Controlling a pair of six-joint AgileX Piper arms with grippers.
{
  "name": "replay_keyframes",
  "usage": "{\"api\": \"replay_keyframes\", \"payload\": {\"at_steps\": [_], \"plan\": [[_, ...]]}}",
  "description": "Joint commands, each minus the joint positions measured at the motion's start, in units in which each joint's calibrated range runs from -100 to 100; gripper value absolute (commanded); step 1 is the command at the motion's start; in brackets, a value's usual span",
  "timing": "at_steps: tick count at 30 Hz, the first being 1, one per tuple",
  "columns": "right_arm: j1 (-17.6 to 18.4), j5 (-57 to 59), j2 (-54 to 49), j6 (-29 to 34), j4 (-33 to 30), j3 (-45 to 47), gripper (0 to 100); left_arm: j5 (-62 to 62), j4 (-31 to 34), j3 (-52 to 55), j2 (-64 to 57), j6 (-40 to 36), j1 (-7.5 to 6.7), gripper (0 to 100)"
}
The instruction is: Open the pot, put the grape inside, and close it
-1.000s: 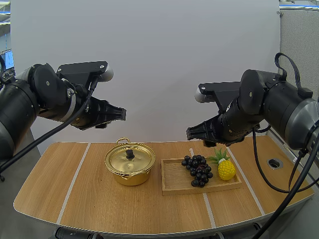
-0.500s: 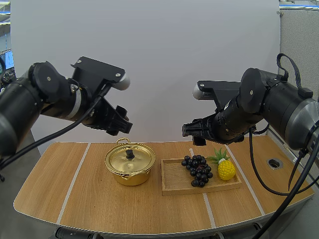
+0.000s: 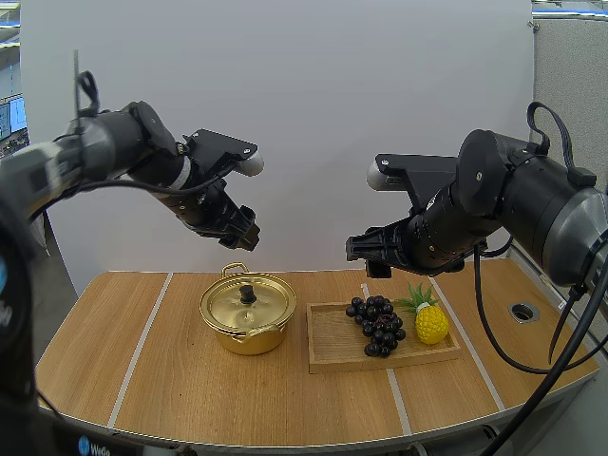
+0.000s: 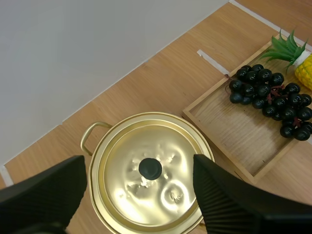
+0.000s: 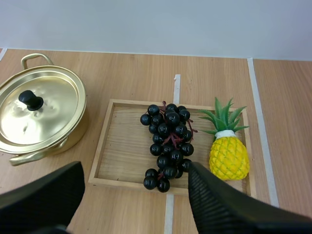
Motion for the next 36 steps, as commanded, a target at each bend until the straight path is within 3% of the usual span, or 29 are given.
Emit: {"api": "replay_keyframes", "payload": {"at_steps": [1,5,8,16,36], "plan": [[-0.2,0.6,-0.2,-0.2,0.1,-0.5,100,1.4,0.6,-1.8,4.0,0.6,-0.94,100],[-0.2,1.0,-0.2,-0.2,0.1,-0.5,100,-0.8,2.7,-1.8,8.3,-0.1,-2.83,100],[-0.2,1.7,-0.2,-0.2,0.1,-0.5,100,-3.3,3.3,-2.0,10.3,-0.5,-3.32,100],[-0.2,2.3,-0.2,-0.2,0.1,-0.5,100,-4.7,8.0,-2.0,15.9,-2.1,-3.31,100],[-0.2,2.3,-0.2,-0.2,1.0,-0.5,100,-7.0,8.0,-2.1,21.7,-2.1,-3.31,100]]}}
